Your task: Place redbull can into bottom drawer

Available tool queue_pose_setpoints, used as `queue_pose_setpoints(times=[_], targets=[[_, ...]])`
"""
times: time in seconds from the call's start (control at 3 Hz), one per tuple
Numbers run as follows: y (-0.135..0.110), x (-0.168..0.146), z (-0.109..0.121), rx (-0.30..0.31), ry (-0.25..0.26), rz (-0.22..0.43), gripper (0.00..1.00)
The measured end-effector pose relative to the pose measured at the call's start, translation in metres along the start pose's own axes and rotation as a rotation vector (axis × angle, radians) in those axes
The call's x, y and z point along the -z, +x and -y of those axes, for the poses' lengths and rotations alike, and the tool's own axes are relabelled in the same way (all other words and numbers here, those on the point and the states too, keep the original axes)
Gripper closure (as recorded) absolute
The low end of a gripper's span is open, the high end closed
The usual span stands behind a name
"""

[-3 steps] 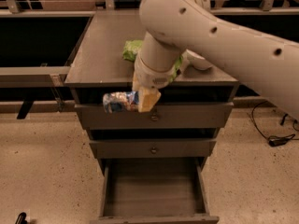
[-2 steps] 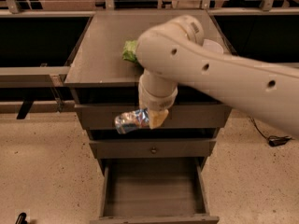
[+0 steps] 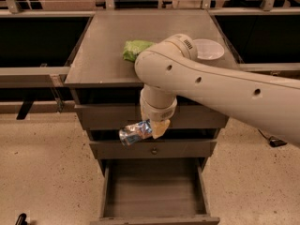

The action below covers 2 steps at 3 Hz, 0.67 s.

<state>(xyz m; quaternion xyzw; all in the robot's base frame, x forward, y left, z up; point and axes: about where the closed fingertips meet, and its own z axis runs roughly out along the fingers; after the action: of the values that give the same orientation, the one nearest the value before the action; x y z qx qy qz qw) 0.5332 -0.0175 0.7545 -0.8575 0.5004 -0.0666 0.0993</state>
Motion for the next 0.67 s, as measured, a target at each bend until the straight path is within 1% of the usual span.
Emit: queue_pose_setpoints(times=[0.33, 0.67], targets=[[0.008, -0.057, -0.021, -0.028, -0.043, 0.063, 1.00], [0.003, -0.143, -0.051, -0.036, -0.055, 0.143, 1.00]])
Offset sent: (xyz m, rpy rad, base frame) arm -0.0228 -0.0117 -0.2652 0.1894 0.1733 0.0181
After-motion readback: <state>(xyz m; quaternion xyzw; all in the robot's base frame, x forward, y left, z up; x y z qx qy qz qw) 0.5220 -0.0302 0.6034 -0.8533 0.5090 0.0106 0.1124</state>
